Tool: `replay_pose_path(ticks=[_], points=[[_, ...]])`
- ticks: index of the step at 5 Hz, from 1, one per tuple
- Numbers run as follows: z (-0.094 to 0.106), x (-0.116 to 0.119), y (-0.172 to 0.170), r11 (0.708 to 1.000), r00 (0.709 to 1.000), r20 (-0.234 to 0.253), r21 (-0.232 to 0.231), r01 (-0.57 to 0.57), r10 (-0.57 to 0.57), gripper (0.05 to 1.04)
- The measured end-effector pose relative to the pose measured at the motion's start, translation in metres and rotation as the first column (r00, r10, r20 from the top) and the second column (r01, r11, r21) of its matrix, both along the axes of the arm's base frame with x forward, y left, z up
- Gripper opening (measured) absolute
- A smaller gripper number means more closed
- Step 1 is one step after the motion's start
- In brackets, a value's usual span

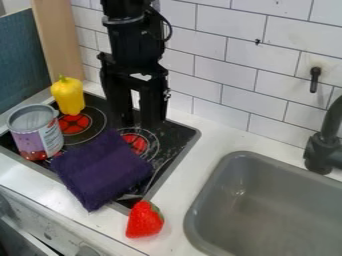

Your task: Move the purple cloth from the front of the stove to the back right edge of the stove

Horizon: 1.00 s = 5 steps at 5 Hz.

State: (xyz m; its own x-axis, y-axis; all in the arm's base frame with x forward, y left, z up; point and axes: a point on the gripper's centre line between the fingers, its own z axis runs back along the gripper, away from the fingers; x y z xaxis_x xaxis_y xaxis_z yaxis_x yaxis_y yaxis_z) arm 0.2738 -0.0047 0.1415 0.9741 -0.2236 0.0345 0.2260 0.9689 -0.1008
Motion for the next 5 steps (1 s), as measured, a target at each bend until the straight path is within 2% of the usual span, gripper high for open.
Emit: replay_pose_path(ticks=[1,2,3,4,5], points=[[-0.007,-0.003,0.0,1.0,1.0,-0.027,0.0,0.003,-0.003,1.003],[-0.007,-0.02,0.005,0.997,0.998,-0.025,0.033,0.063,-0.063,1.003],[-0.009,-0.027,0.015,0.99,0.995,-0.01,0.093,0.104,-0.104,1.003],[-0.018,-0.031,0.039,0.983,0.995,-0.022,0.156,0.099,-0.096,1.003],[-0.031,-0.025,0.05,0.978,0.994,-0.037,0.179,0.106,-0.101,1.003]])
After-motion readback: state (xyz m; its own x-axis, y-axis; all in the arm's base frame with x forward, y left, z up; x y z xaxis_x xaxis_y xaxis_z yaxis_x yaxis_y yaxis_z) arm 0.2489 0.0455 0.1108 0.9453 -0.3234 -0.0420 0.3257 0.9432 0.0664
